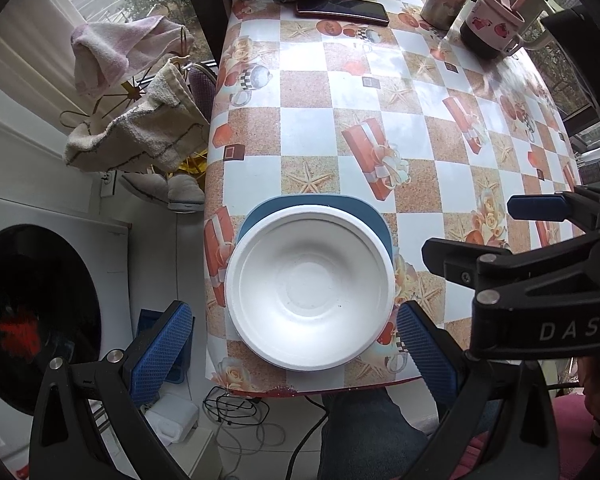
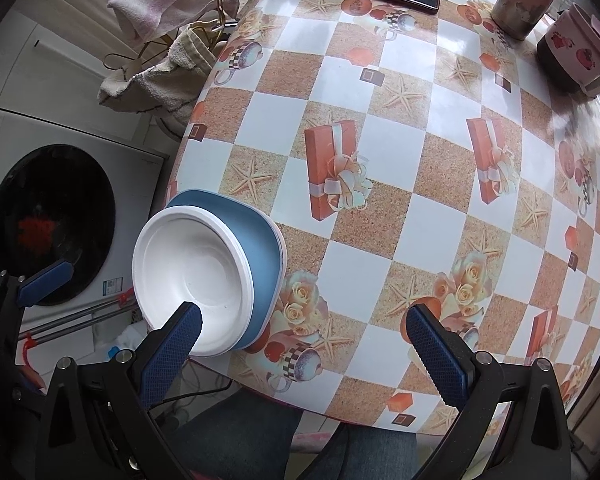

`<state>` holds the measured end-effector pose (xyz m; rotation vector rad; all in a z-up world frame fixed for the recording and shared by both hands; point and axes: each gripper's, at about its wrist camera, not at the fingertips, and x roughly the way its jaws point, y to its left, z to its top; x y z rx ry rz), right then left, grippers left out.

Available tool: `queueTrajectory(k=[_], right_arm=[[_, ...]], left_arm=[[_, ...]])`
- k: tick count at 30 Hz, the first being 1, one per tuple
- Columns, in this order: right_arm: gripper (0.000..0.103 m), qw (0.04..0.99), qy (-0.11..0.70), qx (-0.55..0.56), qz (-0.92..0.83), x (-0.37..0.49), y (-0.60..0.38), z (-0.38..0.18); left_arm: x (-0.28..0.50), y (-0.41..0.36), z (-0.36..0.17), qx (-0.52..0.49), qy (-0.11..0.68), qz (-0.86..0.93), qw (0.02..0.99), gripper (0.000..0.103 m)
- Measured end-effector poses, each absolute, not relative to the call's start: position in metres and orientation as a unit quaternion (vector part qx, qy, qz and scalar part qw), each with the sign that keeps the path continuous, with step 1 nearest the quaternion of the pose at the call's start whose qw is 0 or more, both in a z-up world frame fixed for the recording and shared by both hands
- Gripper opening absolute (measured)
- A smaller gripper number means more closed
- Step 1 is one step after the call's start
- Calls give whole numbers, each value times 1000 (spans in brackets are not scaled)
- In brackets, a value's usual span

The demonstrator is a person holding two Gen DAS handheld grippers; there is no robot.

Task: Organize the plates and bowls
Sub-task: 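Withdraw both grippers from the plate and bowl stack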

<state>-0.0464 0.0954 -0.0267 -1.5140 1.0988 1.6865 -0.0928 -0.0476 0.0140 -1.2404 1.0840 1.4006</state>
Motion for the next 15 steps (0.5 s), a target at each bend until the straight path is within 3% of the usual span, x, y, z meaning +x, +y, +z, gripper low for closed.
queueTrajectory(k=[15], right_arm=[[103, 296, 418, -578, 636, -42, 93, -34]], left_arm=[[-93, -48, 12, -521, 426, 571, 470, 102]])
